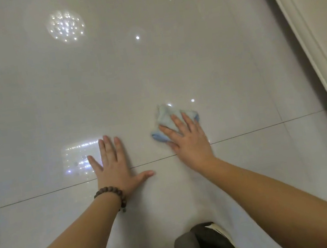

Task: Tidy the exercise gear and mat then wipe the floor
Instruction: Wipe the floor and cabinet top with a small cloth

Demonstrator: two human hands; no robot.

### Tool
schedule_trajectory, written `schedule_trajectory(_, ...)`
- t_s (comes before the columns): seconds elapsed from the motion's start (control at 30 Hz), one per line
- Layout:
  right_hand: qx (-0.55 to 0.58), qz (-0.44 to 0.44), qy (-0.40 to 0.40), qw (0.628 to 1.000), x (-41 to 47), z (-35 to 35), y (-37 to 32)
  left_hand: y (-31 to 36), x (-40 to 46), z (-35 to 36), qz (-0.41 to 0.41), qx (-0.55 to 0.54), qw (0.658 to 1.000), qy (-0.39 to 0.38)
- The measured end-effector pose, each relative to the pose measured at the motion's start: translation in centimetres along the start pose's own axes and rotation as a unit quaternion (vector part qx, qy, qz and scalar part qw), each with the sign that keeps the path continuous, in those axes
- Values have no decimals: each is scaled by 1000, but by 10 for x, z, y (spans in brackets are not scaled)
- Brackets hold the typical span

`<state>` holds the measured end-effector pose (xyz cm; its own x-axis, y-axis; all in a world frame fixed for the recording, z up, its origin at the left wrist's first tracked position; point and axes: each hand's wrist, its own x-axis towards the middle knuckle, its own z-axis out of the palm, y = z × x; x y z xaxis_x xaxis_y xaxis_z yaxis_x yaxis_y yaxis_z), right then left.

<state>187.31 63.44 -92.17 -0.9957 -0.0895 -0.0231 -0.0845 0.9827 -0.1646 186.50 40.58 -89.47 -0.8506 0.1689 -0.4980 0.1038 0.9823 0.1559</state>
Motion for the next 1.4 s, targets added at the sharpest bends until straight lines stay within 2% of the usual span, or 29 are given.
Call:
schedule_trajectory(0.07,-29,5,-7,1000,-11,-5,55,-6,-3,2,0,4,1000,0)
schedule_trajectory(0.13,-24,135,3,991,-32,-15,118,-10,-3,2,9,3,1000,-8)
schedule_trajectory(0.2,-6,313,-6,950,-56,-33,164,-12,-3,0,14,13,999,-26)
schedule_trajectory(0.27,24,465,-35,884,-61,-44,175,-11,-1,-1,13,16,999,-33)
schedule_trajectory(0.33,26,535,-32,844,-48,-44,149,-10,0,-1,15,9,999,-39)
schedule_trajectory(0.37,27,527,-25,849,-39,-39,127,-11,-1,-1,20,-1,999,-40)
schedule_trajectory(0.4,31,493,-16,869,-32,-31,101,-12,-2,-3,26,-19,999,-39)
schedule_trajectory(0.5,40,334,1,942,-22,-5,14,-31,-10,-6,33,-78,996,-4)
schedule_trajectory(0.57,33,263,-2,964,-18,9,-39,-55,-24,-6,-2,-85,996,23)
schedule_trajectory(0.63,30,202,-13,979,-6,15,-89,-87,-42,-3,-69,-77,994,34)
schedule_trajectory(0.7,25,138,-30,990,10,22,-138,-122,-60,-3,-173,-84,981,34)
schedule_trajectory(0.8,20,28,-48,998,40,33,-216,-172,-86,-5,-346,-159,924,41)
schedule_trajectory(0.9,12,-97,-76,992,72,43,-304,-206,-107,10,-410,-186,893,16)
schedule_trajectory(0.97,6,-174,-104,979,88,50,-360,-215,-116,19,-405,-189,895,-7)
schedule_trajectory(1.03,-6,-280,-129,951,92,54,-398,-221,-119,22,-390,-194,900,-24)
schedule_trajectory(1.1,-19,-411,-142,900,82,54,-400,-223,-121,21,-382,-203,901,-39)
schedule_trajectory(1.17,-3,-499,-133,856,69,52,-364,-225,-123,21,-375,-211,902,-36)
schedule_trajectory(1.23,8,-497,-124,859,71,47,-308,-227,-123,24,-374,-219,901,-26)
schedule_trajectory(1.27,9,-458,-110,882,82,45,-282,-228,-121,24,-374,-225,899,-25)
schedule_trajectory(1.33,22,-322,-91,942,113,38,-261,-229,-120,24,-372,-233,898,-30)
schedule_trajectory(1.4,31,-176,-80,981,135,38,-284,-230,-120,25,-371,-233,898,-31)
